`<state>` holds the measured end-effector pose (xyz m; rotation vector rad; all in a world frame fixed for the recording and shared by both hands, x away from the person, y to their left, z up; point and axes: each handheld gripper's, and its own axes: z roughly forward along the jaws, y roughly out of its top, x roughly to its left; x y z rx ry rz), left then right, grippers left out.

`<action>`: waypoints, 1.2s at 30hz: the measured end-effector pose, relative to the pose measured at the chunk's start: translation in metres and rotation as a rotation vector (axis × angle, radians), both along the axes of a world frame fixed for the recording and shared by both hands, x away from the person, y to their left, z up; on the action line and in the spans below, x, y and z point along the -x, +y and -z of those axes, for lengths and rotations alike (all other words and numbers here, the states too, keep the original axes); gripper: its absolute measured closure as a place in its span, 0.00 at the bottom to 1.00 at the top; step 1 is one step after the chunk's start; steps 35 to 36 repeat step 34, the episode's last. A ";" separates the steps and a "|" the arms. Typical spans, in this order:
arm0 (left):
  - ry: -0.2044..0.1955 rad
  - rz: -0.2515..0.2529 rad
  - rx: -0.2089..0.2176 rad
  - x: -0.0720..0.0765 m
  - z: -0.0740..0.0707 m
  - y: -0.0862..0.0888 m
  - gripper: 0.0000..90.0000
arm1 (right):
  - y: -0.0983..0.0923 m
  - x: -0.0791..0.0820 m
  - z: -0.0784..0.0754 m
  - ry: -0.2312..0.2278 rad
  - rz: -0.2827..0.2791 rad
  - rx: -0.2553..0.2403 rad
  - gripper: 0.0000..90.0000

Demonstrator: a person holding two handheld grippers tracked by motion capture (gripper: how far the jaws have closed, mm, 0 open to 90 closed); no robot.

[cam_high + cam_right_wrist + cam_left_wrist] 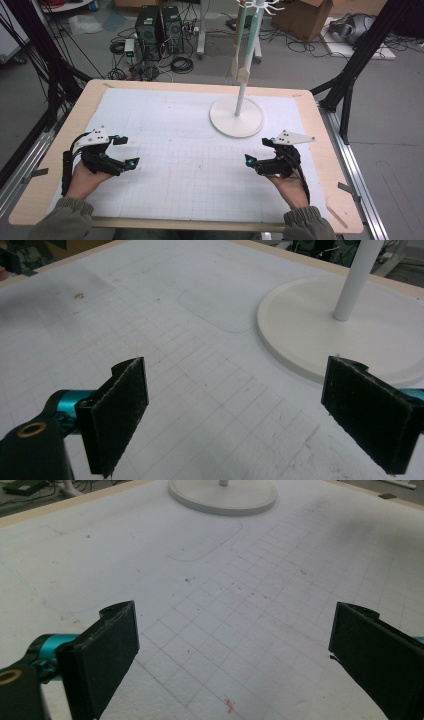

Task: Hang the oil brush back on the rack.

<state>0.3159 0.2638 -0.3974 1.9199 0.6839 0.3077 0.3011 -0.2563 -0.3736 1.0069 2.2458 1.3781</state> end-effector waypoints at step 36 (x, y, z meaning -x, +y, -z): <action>0.017 0.013 0.011 -0.005 0.006 -0.003 0.07 | -0.024 0.021 0.048 0.033 0.086 -0.029 0.12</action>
